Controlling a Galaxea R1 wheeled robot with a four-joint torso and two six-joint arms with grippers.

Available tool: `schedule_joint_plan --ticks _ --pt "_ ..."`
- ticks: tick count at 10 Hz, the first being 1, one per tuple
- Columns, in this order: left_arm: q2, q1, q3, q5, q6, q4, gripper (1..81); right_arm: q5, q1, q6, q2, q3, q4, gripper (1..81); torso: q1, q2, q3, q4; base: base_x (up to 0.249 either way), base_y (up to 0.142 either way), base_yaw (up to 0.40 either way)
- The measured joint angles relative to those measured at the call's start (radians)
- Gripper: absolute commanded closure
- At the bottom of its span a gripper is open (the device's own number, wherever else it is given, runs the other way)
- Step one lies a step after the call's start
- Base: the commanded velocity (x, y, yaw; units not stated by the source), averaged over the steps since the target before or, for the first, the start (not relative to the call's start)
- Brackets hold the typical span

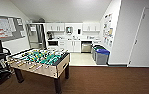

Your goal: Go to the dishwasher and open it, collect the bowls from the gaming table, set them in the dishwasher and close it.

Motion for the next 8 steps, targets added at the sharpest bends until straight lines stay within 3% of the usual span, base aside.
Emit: schedule_joint_plan --ticks 8 --pt "0.002 0.0 0.0 0.0 0.0 0.0 81.1 0.0 0.0 0.0 -0.001 0.0 0.0 81.1 0.0 0.0 0.0 0.0 0.134 -0.065 0.0"
